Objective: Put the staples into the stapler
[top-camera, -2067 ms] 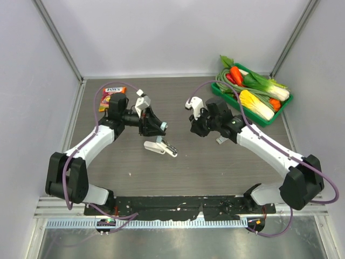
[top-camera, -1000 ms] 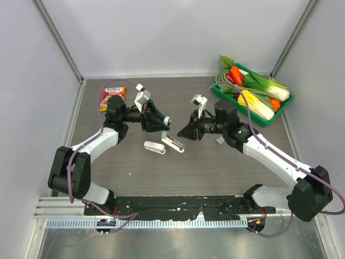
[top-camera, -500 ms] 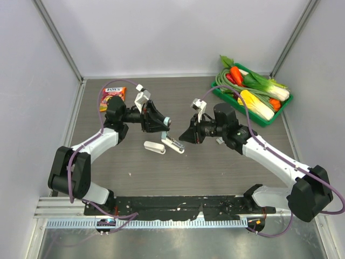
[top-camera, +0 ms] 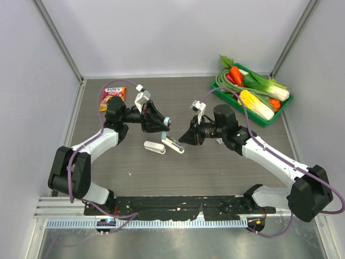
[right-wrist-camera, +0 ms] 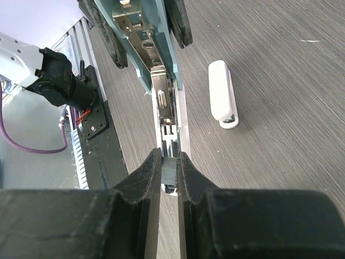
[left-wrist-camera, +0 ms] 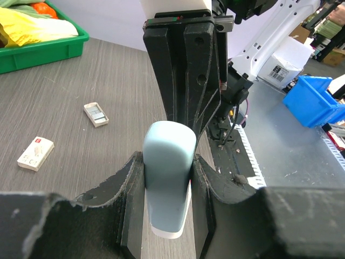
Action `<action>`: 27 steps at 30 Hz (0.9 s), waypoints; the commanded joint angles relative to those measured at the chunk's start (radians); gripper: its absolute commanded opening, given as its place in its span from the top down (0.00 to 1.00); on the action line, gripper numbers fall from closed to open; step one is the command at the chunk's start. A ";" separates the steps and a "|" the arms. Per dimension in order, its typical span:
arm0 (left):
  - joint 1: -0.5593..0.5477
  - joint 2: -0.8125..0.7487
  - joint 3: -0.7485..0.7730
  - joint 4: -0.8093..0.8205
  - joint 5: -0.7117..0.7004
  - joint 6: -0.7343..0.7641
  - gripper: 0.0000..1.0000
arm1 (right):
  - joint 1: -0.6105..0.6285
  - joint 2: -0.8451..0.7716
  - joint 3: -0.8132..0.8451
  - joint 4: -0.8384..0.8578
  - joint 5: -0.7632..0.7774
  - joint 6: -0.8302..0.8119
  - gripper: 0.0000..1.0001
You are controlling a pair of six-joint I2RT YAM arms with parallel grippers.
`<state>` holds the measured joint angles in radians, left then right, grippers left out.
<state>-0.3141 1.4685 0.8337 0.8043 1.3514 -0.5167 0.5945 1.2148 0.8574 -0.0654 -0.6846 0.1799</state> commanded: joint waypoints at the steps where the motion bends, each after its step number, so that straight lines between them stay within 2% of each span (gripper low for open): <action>1: -0.002 -0.010 -0.001 0.059 -0.003 0.000 1.00 | 0.002 -0.023 0.005 0.059 -0.035 0.009 0.82; 27: -0.002 -0.013 -0.002 0.065 0.018 -0.002 1.00 | 0.002 0.018 -0.014 0.128 -0.082 0.015 0.81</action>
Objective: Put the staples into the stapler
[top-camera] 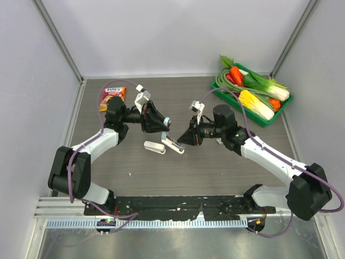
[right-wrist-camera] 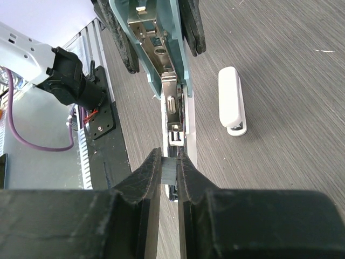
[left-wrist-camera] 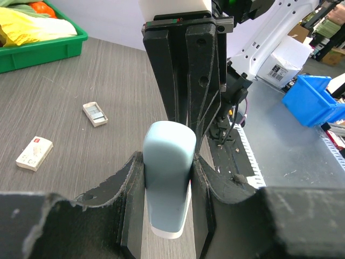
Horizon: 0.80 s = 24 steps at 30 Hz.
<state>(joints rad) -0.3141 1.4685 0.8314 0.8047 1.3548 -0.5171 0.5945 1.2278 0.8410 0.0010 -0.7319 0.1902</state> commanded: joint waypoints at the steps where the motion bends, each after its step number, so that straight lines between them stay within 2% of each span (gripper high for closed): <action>1: -0.005 -0.013 0.000 0.064 0.015 -0.003 1.00 | 0.002 0.006 0.001 0.065 -0.040 0.006 0.82; 24: -0.008 -0.027 -0.006 0.093 0.046 -0.024 1.00 | -0.012 0.027 -0.008 0.079 -0.092 -0.005 0.82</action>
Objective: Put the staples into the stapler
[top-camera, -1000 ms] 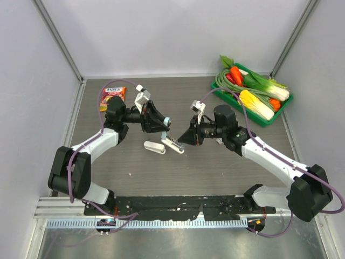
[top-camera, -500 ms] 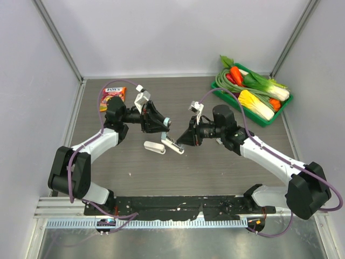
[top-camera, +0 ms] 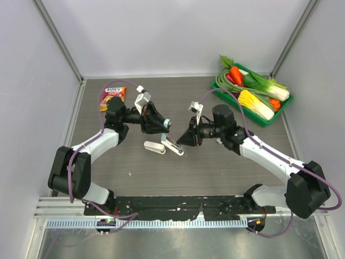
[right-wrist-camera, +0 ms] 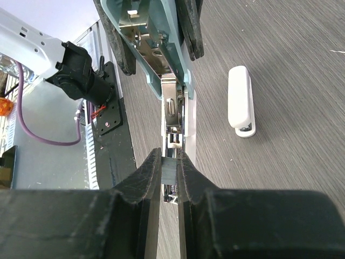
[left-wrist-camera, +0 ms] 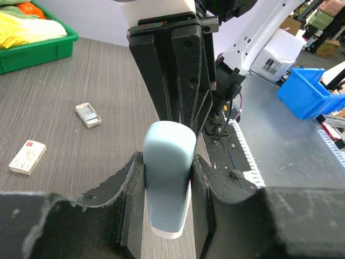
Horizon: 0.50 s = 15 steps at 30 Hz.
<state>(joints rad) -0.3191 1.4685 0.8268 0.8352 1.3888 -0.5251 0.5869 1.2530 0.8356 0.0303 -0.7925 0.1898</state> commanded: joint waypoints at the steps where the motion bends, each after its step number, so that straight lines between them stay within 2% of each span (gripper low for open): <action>1: -0.005 -0.025 -0.002 0.062 0.012 -0.016 1.00 | -0.004 0.005 -0.003 0.049 -0.033 -0.007 0.81; 15: -0.005 -0.020 -0.003 0.070 0.010 -0.021 1.00 | -0.004 0.010 -0.015 0.059 -0.042 -0.023 0.81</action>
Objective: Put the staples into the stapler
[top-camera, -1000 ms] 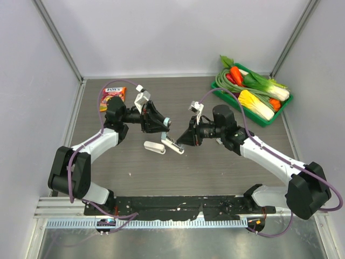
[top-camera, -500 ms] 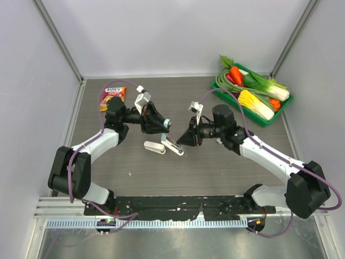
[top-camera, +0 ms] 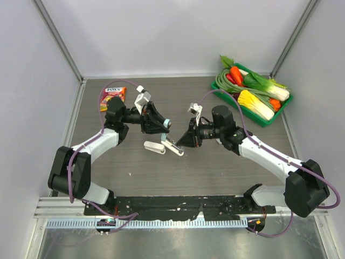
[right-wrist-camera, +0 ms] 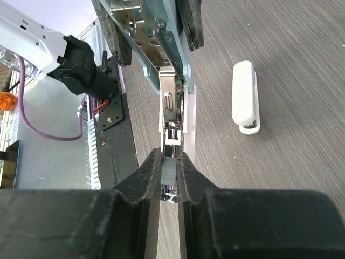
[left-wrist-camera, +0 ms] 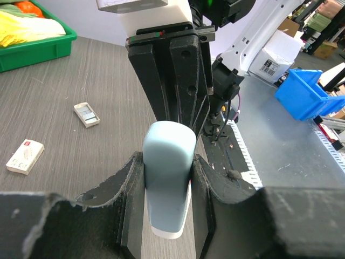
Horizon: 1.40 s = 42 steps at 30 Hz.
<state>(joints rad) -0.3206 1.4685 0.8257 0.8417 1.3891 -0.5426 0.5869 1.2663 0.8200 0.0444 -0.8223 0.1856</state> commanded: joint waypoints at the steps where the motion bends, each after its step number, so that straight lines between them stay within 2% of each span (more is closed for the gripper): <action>1: -0.005 -0.020 -0.002 0.065 0.008 -0.003 1.00 | -0.004 -0.004 0.001 0.046 -0.012 -0.020 0.82; 42: -0.009 -0.025 -0.007 0.086 0.024 -0.020 1.00 | -0.027 -0.010 0.002 0.051 -0.032 -0.034 0.81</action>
<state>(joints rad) -0.3233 1.4685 0.8204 0.8753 1.3918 -0.5507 0.5678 1.2678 0.8196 0.0593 -0.8413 0.1638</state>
